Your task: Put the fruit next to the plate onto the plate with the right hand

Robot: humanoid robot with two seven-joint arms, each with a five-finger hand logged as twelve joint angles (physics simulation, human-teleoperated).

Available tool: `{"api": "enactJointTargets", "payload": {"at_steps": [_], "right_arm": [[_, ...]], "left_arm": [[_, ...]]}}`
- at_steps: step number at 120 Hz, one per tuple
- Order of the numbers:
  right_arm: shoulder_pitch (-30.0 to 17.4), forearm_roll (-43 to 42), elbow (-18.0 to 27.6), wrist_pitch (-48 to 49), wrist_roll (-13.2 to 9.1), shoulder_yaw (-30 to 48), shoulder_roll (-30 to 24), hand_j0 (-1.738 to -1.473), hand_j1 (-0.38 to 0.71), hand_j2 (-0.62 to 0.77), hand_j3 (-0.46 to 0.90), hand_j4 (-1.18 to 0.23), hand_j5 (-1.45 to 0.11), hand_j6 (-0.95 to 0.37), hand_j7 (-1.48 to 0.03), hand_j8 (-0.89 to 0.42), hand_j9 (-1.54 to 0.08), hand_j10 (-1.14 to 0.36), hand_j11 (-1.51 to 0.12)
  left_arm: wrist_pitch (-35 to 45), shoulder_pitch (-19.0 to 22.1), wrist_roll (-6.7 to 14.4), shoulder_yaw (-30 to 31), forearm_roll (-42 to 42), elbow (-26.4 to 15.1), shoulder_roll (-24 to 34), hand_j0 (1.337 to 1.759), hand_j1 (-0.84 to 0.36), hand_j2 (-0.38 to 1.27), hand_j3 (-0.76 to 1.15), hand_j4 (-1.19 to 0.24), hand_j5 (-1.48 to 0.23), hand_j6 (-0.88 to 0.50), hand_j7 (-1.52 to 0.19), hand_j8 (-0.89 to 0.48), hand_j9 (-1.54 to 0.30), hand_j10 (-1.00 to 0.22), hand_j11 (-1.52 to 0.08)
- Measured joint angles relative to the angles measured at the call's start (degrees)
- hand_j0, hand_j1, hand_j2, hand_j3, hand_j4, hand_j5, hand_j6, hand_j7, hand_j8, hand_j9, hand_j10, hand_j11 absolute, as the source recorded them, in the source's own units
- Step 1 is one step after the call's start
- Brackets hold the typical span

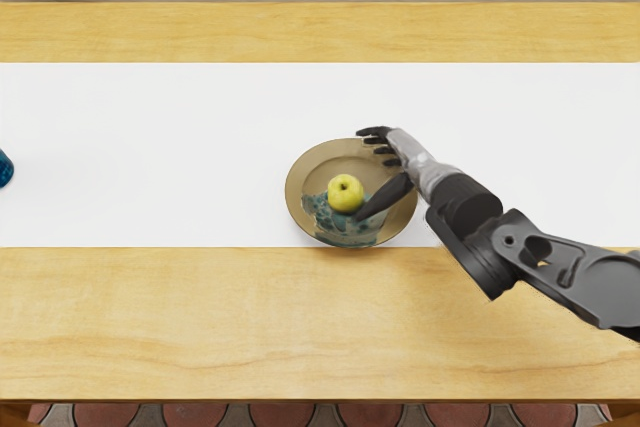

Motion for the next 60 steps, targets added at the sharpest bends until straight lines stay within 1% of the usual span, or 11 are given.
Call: {"api": "enactJointTargets", "payload": {"at_steps": [8,15,27,36,48,60], "right_arm": [[0.1,0.0,1.3,2.0,0.0,1.5,-1.8,-1.658,-0.16,0.06,0.0,-0.18,-0.24,-0.14,-0.23,-0.13,-0.23,-0.2,-0.29],[-0.1,0.1,2.1,8.3,0.1,5.3,-2.6,-1.658,-0.2,0.04,0.0,-0.14,-0.19,-0.11,-0.18,-0.11,-0.18,-0.16,-0.22],[-0.4,1.5,3.2,19.3,0.1,11.3,-0.7,-1.658,-0.25,0.02,0.0,-0.1,-0.13,-0.08,-0.13,-0.08,-0.13,-0.11,-0.15],[-1.8,8.4,3.5,29.1,0.1,18.6,0.4,-1.658,-0.27,0.02,0.0,-0.07,-0.1,-0.06,-0.1,-0.06,-0.1,-0.08,-0.12],[-6.6,18.2,3.5,44.5,0.1,30.6,0.9,-1.658,-0.29,0.01,0.0,-0.06,-0.07,-0.05,-0.07,-0.05,-0.07,-0.06,-0.08],[-11.7,25.2,3.4,53.3,0.1,39.8,0.4,-1.658,-0.3,0.0,0.0,-0.04,-0.06,-0.04,-0.06,-0.04,-0.06,-0.05,-0.06]], "left_arm": [[0.0,0.0,0.0,0.0,0.0,0.0,0.0,1.658,0.35,0.0,0.0,0.0,0.0,0.0,0.0,0.0,0.0,0.0,0.0],[0.0,0.0,0.0,0.0,0.0,0.0,0.0,1.658,0.35,0.0,0.0,0.0,0.0,0.0,0.0,0.0,0.0,0.0,0.0],[0.0,0.0,0.0,0.0,0.0,0.0,0.0,1.658,0.35,0.0,0.0,0.0,0.0,0.0,0.0,0.0,0.0,0.0,0.0],[-0.2,-0.1,0.0,-0.2,-0.1,0.0,0.0,1.658,0.35,0.0,0.0,0.0,0.0,0.0,0.0,0.0,0.0,0.0,0.0],[-0.4,-0.6,0.0,-0.2,-0.1,0.0,0.0,1.658,0.35,0.0,0.0,0.0,0.0,0.0,0.0,0.0,0.0,0.0,0.0],[-0.4,-0.6,0.0,-0.1,-0.2,0.0,0.0,1.658,0.35,0.0,0.0,0.0,0.0,0.0,0.0,0.0,0.0,0.0,0.0]]}}
